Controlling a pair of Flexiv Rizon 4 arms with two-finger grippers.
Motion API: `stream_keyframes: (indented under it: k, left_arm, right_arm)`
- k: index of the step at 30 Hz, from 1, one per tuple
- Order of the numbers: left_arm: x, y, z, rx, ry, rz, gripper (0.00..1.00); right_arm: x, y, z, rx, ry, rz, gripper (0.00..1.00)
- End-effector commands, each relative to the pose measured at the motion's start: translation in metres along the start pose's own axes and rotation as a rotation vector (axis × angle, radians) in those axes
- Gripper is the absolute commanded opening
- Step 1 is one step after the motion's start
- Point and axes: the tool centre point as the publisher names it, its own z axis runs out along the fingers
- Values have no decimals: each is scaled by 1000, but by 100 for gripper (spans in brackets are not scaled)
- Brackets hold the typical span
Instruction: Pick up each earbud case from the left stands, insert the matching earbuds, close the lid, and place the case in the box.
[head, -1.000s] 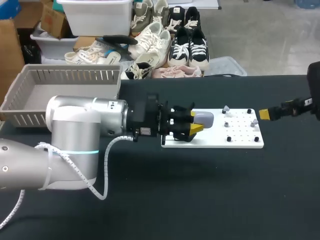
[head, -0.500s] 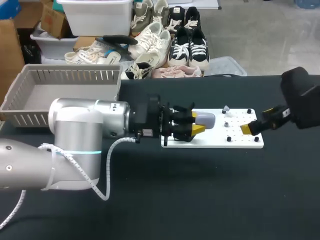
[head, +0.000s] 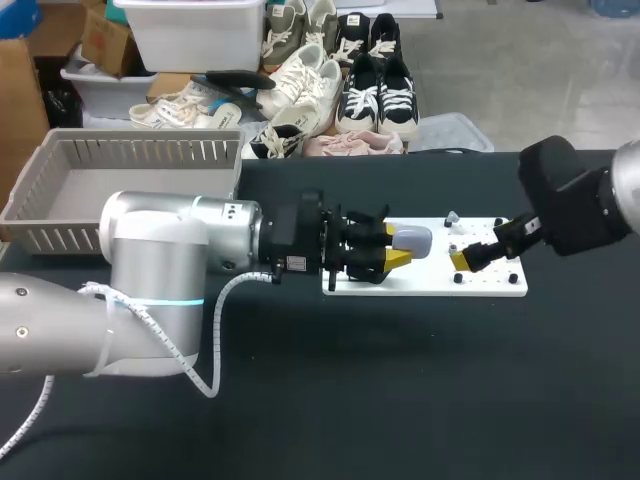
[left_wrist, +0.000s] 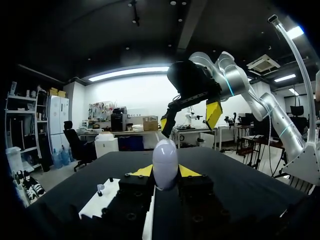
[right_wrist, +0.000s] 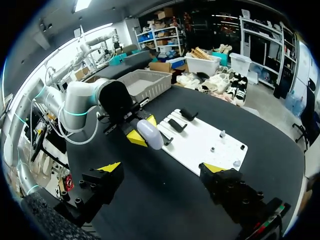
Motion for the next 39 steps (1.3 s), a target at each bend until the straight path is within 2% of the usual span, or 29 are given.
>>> stream_keyframes:
  k: [1,13,24,39]
  left_arm:
    - [1,2,0,6,0,0,0]
    - [1,2,0,6,0,0,0]
    - [1,2,0,6,0,0,0]
    - [1,2,0,6,0,0,0]
  right_arm:
    - [-5,4,10,22,10,7,100]
    - [-16,8,32,-4,44,20,100]
    - [-21,2,50,-5,75,45,100]
    - [-21,-4,57,18,83,59,100]
